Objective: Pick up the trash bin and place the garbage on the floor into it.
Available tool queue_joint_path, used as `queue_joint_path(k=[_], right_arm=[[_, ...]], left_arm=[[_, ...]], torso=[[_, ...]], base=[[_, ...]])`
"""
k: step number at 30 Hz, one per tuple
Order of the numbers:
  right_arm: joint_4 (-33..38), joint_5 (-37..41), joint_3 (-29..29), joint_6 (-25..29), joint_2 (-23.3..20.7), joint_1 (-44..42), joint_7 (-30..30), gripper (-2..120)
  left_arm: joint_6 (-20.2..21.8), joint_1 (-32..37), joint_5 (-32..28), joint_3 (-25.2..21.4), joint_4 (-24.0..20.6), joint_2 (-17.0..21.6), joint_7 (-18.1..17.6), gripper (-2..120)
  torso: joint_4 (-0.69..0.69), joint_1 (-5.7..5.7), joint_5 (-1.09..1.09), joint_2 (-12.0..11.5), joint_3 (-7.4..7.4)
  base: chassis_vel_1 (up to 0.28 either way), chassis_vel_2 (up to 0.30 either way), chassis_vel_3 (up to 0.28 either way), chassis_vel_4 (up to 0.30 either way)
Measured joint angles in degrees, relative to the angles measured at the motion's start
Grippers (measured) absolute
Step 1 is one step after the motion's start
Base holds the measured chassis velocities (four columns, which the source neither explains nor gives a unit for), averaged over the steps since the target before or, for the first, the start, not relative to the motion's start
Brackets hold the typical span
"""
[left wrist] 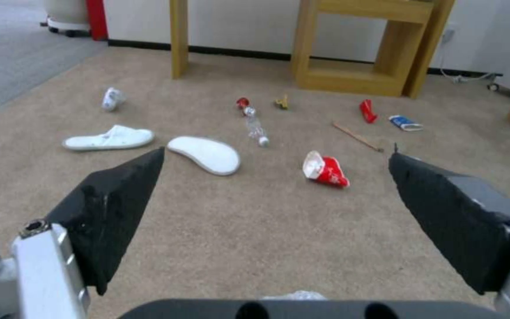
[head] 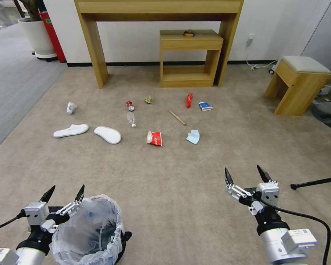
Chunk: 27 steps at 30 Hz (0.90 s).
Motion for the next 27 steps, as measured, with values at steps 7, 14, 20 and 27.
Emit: queue_joint_path(k=[7,14,20,27], right_arm=[[0.0,-0.5,-0.5,-0.2,0.1,0.2,0.3,100],[-0.5,-0.7,-0.6,-0.5,0.1,0.4,0.4,100],[-1.0,-0.7,-0.6,-0.8,0.1,0.9,0.4,100],[-1.5,-0.7,-0.8,-1.3,0.1,1.4,0.4,100]], left_arm=[[-0.1,0.1,0.0,-0.3,0.2,-0.1,0.0,100],[-0.3,0.0,0.2,0.0,0.5,-0.2,0.2,100],[-0.3,-0.3,0.3,0.0,0.8,-0.2,0.4,100],[-0.1,-0.6,0.3,0.0,1.4,-0.1,0.4,100]], torso=[[0.0,0.0,0.0,0.0,0.0],[0.0,0.0,0.0,0.0,0.0],[0.0,0.0,0.0,0.0,0.0],[0.0,0.0,0.0,0.0,0.0]], base=[[0.0,0.0,0.0,0.0],[0.0,0.0,0.0,0.0],[0.0,0.0,0.0,0.0],[0.0,0.0,0.0,0.0]])
